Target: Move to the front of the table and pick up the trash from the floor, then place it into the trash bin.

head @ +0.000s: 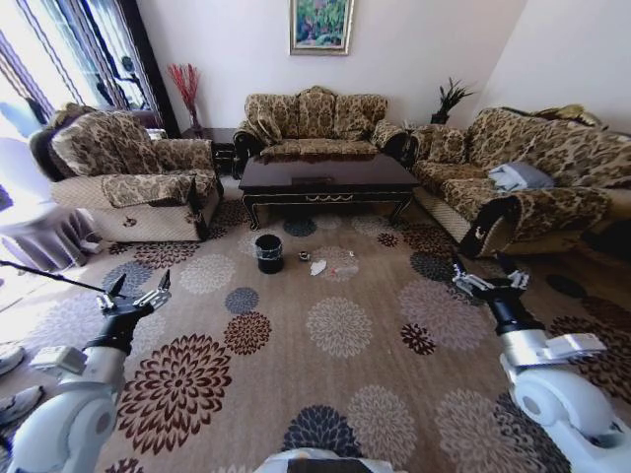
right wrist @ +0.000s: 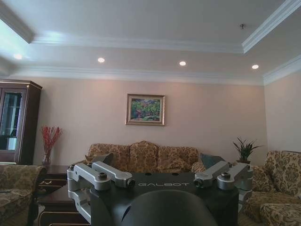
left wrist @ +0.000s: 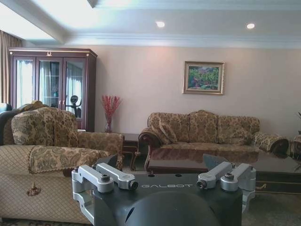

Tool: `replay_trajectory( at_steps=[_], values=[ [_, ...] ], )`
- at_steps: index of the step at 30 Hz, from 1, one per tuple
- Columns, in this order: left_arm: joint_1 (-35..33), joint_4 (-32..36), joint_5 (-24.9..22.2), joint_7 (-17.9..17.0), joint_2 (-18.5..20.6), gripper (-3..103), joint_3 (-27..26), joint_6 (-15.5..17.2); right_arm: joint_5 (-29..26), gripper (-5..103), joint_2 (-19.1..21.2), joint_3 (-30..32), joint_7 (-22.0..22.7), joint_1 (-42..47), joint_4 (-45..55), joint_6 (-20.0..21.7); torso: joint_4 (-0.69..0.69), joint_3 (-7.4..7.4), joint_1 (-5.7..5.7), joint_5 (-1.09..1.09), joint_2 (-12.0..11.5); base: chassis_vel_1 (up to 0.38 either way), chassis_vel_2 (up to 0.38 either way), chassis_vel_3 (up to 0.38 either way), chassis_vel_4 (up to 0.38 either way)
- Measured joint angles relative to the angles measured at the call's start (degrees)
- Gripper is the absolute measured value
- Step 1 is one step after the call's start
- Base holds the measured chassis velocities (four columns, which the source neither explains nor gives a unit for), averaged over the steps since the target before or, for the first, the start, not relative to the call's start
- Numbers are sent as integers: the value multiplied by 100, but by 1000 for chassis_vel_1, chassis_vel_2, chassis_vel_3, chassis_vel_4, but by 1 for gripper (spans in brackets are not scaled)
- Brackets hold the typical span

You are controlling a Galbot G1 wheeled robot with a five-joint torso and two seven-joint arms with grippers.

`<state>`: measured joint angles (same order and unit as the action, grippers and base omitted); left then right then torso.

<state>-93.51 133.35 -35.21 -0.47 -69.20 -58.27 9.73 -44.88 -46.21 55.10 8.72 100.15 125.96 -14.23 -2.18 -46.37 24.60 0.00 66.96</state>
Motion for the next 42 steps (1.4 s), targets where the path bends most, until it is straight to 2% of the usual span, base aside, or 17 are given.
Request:
replay_trajectory(
  at_steps=[17,20,22,24,25,27,28,29,30,31,33,37,40,42],
  values=[
    [0,-3,26,-2,-17,100,16,0,22,100,-28,-1,3,0,-4,0,1,0,0,0,0,0,0,0,0],
    [-3,-41,142,-57,-96,100,81,-2,126,100,-145,-22,24,8,-43,19,-1,0,0,1,0,0,0,0,0],
    [-15,-122,325,-167,-258,100,206,2,281,100,-367,-57,64,23,-106,53,1,-1,0,-3,-1,0,0,0,0],
    [-7,-118,352,-172,-275,100,208,-7,299,100,-410,-55,64,16,-105,48,-3,0,1,2,0,0,0,0,0],
    [-10,-152,472,-242,-366,100,288,-24,369,100,-506,-61,65,21,-126,50,2,1,0,2,1,0,0,0,0],
    [-33,-325,876,-497,-645,100,554,16,715,100,-883,-131,115,77,-282,88,2,0,1,-3,0,0,0,0,0],
    [-54,-457,1187,-683,-859,100,756,45,1040,100,-1215,-199,172,128,-427,131,0,0,0,2,0,0,0,0,0],
    [-54,-457,1187,-683,-859,100,756,45,1040,100,-1215,-199,172,128,-427,131,0,0,0,2,0,0,0,0,0],
    [-67,-533,1381,-796,-981,100,885,68,1231,100,-1412,-239,215,169,-503,173,-5,0,0,4,0,0,0,0,0],
    [-83,-535,1532,-832,-1028,100,933,75,1363,100,-1493,-241,283,203,-491,254,-3,0,0,-1,1,0,0,0,0],
    [-89,-516,1616,-841,-1045,100,940,75,1487,100,-1517,-244,339,247,-462,358,1,1,-1,1,1,0,0,0,0],
    [-84,-479,1615,-852,-1042,100,927,75,1513,100,-1469,-246,345,251,-386,507,1,0,0,0,0,0,0,0,0],
    [-100,-381,1603,-836,-1015,100,909,80,1373,100,-1415,-240,333,218,-243,653,0,0,0,-1,0,0,0,0,0],
    [-123,-204,1532,-693,-927,100,869,128,1259,100,-1353,-208,358,179,-75,852,2,0,0,0,0,0,0,0,0]
  ],
)
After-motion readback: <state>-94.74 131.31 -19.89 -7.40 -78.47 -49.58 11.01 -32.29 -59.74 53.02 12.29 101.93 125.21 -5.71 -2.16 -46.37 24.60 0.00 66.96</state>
